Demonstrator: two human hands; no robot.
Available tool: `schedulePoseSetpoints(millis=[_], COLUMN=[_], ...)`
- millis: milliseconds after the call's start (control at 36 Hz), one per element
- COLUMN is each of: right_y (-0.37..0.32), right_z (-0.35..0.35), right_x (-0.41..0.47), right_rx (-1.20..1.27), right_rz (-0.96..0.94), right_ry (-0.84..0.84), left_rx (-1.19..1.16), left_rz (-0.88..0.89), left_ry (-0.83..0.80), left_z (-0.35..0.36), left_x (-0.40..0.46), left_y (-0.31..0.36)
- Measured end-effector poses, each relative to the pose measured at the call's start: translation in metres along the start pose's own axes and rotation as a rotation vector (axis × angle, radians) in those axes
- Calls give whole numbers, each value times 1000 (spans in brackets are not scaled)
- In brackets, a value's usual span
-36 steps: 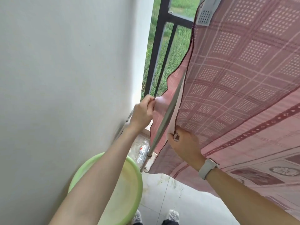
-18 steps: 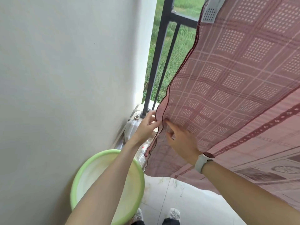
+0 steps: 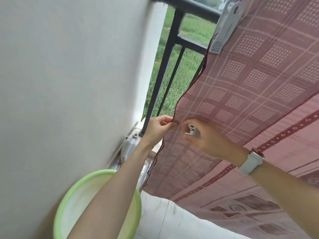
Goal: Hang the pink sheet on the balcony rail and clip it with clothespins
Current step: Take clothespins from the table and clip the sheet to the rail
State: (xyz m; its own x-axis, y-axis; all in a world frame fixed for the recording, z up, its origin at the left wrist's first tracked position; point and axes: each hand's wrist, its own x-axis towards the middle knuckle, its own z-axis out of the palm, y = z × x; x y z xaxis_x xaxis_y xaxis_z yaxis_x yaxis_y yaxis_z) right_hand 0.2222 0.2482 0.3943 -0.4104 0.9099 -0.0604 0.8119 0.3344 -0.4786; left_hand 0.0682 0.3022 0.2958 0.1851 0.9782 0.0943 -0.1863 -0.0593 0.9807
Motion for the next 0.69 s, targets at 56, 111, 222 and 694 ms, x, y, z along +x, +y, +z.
schedulePoseSetpoints(millis=[56,111,222,694], right_y=[-10,-21,-38,-68], right_z=[-10,-19,-37,-61], right_x=[3,7,16,63], right_rx=[-84,-196,-220,-905], right_rz=[-66,-115,-165,-541], right_ry=[28,65,110,68], left_rx=[-22,-15,12,13], left_rz=[-20,-32,-20,-4], left_ry=[40,45,45,221], left_z=[1,1,2,1], left_x=[-2,-3,-6,-17], left_y=[-1,0,3,4])
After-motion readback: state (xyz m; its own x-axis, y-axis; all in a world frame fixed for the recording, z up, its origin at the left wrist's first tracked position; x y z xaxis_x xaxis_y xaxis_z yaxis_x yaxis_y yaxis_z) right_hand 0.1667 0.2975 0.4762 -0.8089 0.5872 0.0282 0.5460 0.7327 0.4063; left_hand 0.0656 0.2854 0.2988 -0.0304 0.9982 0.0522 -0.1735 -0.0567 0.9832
